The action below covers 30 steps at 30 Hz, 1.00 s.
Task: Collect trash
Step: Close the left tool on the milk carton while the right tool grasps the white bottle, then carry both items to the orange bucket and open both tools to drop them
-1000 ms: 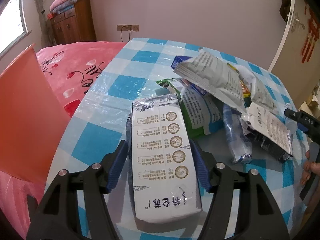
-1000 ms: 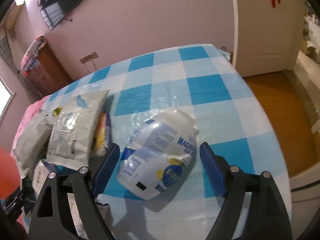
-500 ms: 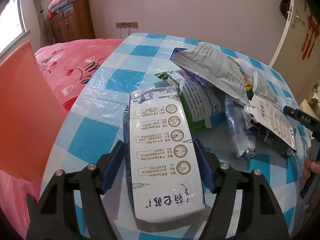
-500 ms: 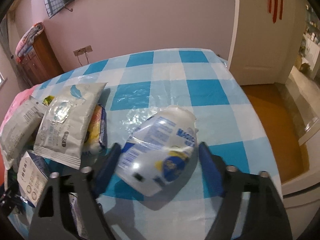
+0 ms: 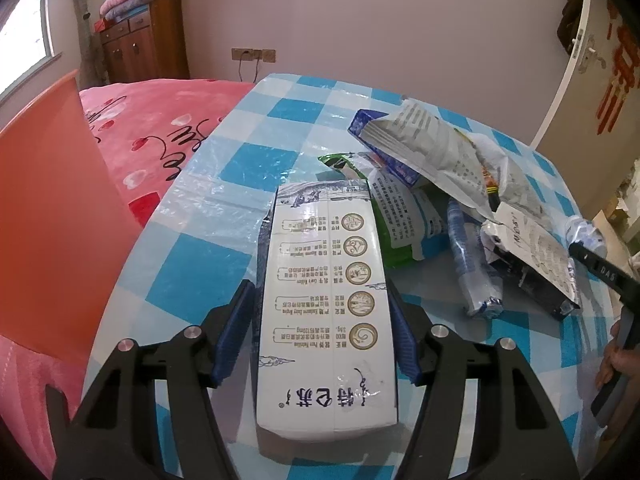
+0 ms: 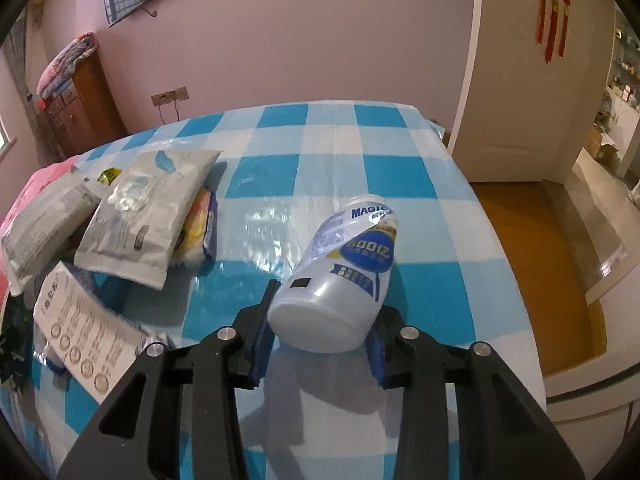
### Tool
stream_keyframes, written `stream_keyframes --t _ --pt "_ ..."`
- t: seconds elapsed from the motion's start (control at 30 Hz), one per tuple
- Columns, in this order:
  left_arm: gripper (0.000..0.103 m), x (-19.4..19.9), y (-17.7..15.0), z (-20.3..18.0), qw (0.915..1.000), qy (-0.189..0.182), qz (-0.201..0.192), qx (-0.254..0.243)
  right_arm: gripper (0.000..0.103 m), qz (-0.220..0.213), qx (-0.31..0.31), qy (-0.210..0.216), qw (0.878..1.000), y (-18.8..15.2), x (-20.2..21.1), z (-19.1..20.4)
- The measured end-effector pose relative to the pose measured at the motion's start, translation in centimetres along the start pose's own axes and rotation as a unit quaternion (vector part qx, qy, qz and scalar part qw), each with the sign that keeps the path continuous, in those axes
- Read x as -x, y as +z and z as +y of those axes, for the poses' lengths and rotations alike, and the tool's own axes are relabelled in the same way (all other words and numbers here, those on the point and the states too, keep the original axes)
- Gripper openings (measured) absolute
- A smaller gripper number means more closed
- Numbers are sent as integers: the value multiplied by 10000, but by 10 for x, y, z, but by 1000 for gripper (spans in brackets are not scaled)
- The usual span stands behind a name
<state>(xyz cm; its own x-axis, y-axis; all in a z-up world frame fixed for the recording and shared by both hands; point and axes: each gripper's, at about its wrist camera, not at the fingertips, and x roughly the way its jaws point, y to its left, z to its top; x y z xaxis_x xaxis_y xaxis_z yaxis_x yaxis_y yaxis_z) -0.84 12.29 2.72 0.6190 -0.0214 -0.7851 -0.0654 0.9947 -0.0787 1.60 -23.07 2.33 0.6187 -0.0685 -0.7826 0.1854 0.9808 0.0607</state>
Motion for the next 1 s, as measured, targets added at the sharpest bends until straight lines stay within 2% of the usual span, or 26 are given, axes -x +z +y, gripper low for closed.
stream_keyframes --t 0.33,0.6,0.9,1.0 --pt "63 24 -6 5 9997 -140 -170 -50 39 -127 -75 267 9995 -21 31 -3" --pt "63 58 -7 2 9981 -321 -486 -188 38 -216 -79 613 9979 -30 68 6" --pt "63 96 -3 12 9945 -465 -915 -206 38 -488 372 1062 9924 -24 113 51" --pt "63 110 0 24 9931 -435 -1083 -114 38 -564 581 1355 9875 -17 128 76"
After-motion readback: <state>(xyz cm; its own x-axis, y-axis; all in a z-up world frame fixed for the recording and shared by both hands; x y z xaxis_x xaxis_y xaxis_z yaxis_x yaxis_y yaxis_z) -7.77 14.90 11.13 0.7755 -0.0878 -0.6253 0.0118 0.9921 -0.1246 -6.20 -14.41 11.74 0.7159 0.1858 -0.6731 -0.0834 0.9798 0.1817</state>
